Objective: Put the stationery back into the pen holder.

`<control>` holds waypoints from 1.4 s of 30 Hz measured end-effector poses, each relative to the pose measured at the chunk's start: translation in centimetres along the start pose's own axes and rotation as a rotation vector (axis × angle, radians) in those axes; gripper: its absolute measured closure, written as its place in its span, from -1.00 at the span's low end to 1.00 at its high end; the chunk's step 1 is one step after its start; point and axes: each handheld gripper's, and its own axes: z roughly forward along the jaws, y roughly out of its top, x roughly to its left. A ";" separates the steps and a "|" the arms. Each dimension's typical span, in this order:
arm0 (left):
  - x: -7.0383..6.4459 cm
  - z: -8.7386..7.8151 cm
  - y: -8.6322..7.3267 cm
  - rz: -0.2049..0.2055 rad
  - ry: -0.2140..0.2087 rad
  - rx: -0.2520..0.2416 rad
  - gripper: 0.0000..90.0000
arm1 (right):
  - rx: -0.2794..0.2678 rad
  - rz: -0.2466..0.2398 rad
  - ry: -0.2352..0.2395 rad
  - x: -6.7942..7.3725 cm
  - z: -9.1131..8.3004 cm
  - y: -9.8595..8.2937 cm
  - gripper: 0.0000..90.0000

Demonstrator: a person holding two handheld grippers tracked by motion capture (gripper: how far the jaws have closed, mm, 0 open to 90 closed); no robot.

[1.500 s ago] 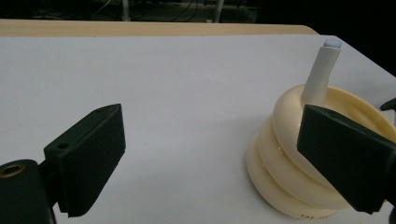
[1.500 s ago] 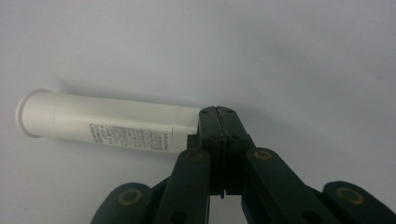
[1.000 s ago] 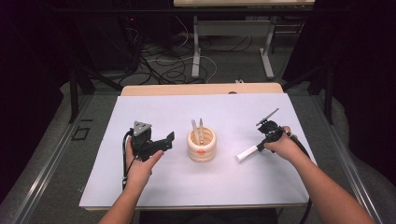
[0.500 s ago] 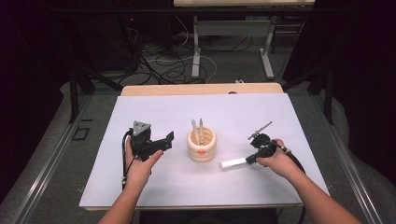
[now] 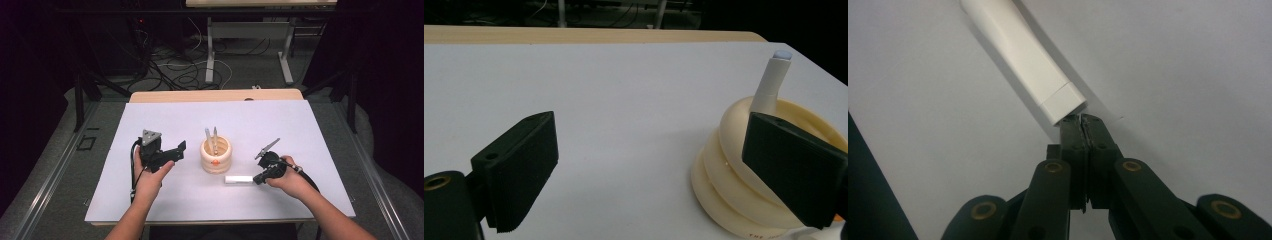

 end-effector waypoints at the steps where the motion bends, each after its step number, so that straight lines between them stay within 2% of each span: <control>1: 0.0 0.0 0.0 0.000 0.000 0.000 -0.83 | 0.003 -0.002 -0.008 0.1 -0.1 0.0 0.94; 2: 0.0 0.0 0.0 0.000 0.001 -0.001 -0.83 | 0.001 -0.029 -0.011 0.0 -0.1 0.0 0.92; 5: -0.1 0.0 0.0 0.000 0.000 -0.002 -0.83 | 0.015 -0.066 -0.057 0.2 -0.5 0.2 0.85; 8: -0.1 0.0 0.0 0.001 0.000 -0.001 -0.83 | 0.012 -0.120 -0.074 0.4 -0.9 0.4 0.74; 13: 0.0 0.0 -0.1 -0.003 0.001 -0.001 -0.83 | 0.021 -0.183 -0.101 0.8 -1.4 0.9 0.60; 19: 0.0 0.0 -0.1 -0.002 0.001 -0.001 -0.83 | 0.027 -0.232 -0.111 1.3 -1.5 1.6 0.49; 20: 0.0 0.0 -0.1 0.000 0.002 0.000 -0.83 | 0.030 -0.256 -0.119 1.4 -1.6 1.8 0.47; 28: 0.0 0.0 -0.1 0.000 0.003 -0.001 -0.82 | 0.040 -0.354 -0.121 1.9 -1.3 2.9 0.21; 30: 0.0 0.0 -0.1 -0.001 0.002 -0.001 -0.82 | 0.042 -0.353 -0.111 2.2 -1.2 3.1 0.17; 35: 0.0 0.0 -0.1 0.000 0.001 0.000 -0.82 | 0.063 -0.409 -0.124 2.2 -0.9 3.6 0.07; 37: 0.0 0.0 -0.1 -0.001 0.000 0.000 -0.82 | 0.067 -0.410 -0.120 2.3 -0.7 3.8 0.04; 42: 0.0 0.0 -0.1 -0.001 0.000 0.001 -0.82 | 0.101 -0.476 -0.133 2.3 -0.3 4.1 -0.05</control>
